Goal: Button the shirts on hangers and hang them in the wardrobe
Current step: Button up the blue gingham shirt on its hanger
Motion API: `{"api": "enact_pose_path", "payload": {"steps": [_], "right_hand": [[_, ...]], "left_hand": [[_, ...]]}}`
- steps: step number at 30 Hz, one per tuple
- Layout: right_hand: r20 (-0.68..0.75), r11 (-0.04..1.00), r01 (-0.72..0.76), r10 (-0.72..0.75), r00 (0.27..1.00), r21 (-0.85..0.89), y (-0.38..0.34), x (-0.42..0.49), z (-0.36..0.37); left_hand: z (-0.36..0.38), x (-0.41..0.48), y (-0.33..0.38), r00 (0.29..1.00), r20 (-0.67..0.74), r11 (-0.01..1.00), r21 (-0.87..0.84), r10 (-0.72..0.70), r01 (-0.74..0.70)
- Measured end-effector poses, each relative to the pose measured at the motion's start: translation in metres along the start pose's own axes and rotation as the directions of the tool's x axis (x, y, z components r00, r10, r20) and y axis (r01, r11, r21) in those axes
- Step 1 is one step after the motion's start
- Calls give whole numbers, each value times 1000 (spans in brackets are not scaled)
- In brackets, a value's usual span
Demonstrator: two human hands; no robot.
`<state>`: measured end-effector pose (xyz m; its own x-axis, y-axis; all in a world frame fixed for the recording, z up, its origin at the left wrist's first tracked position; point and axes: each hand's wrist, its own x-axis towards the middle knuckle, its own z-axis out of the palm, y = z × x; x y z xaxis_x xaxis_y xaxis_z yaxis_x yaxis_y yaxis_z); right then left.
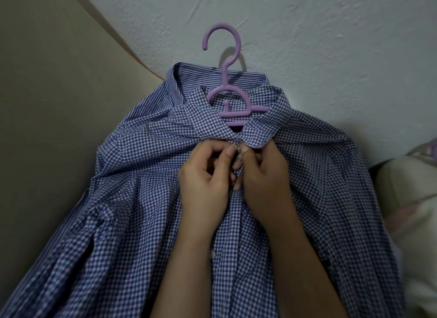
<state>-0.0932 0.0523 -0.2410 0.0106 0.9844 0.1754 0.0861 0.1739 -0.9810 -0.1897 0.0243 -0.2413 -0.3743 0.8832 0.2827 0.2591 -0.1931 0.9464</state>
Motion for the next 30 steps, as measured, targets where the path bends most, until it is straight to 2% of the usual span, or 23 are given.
{"api": "enact_pose_path", "payload": {"steps": [5,8,11,13,17,19,21,24,26,28,30], "right_hand": [[-50,992,-47,53,997,115,-9,1,-3],[-122,992,7,8,992,125,-11,3,-6],[-167,992,97,-109,980,-77,-6,4,-10],[-141,959,140,-179,974,-247,-5,5,-14],[-15,908,138,-156,988,-395,-5,7,-21],[19,878,146,-154,988,-455,-3,7,-20],[-4,874,120,-138,990,-471,-2,7,-18],[-84,943,40,-72,994,-329,-8,9,-20],[-117,998,-18,12,993,-53,-16,10,-21],[-111,972,-89,115,987,216,-25,11,-21],[-69,936,-135,166,984,325,-28,12,-20]], "left_hand": [[-1,1,3,998,-13,994,-99,-56,54],[0,2,3,996,-71,992,-118,-51,42],[-2,1,0,981,-190,998,64,35,-23],[-2,1,-1,968,-235,980,195,85,-38],[-1,2,-5,988,-106,895,443,108,-51],[1,1,-5,993,-55,862,503,101,-60],[1,1,-4,994,-47,845,531,99,-59],[1,1,-3,991,-83,861,506,107,-51],[-1,1,-2,989,-105,891,452,101,-43],[-4,1,2,991,-105,926,375,86,-40],[-7,0,6,995,-87,968,249,52,-28]]}}
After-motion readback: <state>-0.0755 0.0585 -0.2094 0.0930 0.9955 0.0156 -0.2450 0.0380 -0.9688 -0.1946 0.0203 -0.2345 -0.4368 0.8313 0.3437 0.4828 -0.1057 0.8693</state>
